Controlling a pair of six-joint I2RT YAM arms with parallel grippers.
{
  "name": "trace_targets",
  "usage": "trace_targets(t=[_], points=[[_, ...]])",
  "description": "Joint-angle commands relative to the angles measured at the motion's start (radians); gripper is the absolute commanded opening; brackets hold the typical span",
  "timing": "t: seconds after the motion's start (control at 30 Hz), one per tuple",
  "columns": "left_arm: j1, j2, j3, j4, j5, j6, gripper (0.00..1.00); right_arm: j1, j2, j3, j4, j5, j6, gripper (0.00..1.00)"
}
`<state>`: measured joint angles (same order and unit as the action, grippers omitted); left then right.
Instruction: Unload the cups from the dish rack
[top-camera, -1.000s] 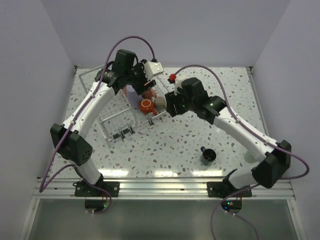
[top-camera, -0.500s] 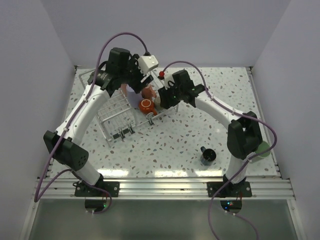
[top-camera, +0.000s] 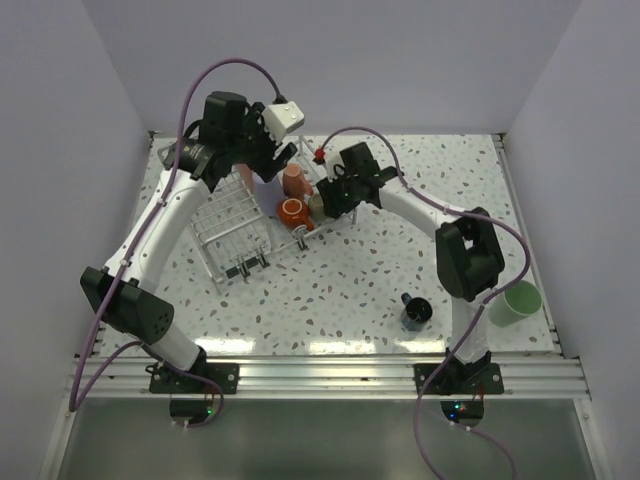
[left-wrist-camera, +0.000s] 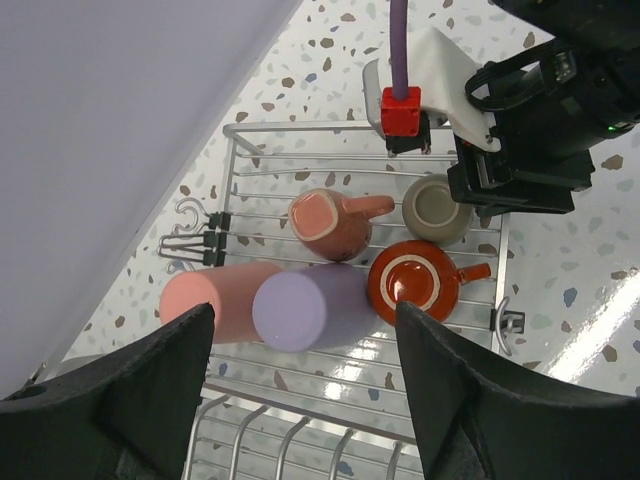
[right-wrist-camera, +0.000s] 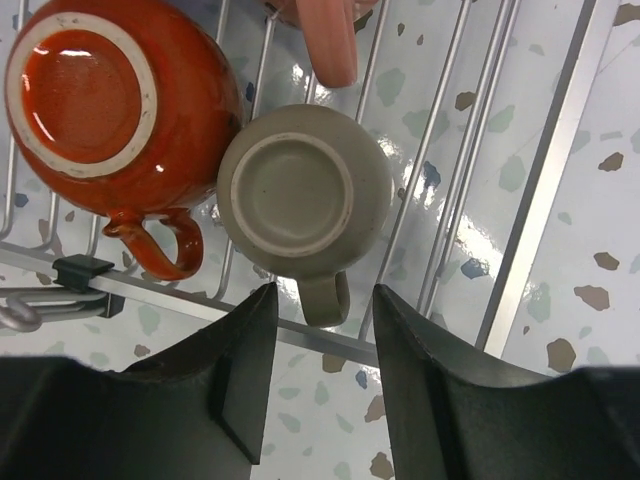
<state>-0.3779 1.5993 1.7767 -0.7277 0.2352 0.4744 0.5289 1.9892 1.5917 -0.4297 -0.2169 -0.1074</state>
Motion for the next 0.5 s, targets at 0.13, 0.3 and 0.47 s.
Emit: trace_targets(t=[0.13,0.3,0.47], points=[[0.005,-0.015,0.069,0.011,0.023,-0.031,0.77,0.003,0.034,0.047,-0.003,0.014,-0.044,0.39],[0.005,-0.012,0.072,0.007,0.018,-0.025,0.76,0.003,0.023,0.030,0.016,0.021,-0.052,0.22],[0.007,-0.013,0.073,0.002,0.018,-0.026,0.76,0.006,0.011,0.033,-0.001,0.011,-0.077,0.02]])
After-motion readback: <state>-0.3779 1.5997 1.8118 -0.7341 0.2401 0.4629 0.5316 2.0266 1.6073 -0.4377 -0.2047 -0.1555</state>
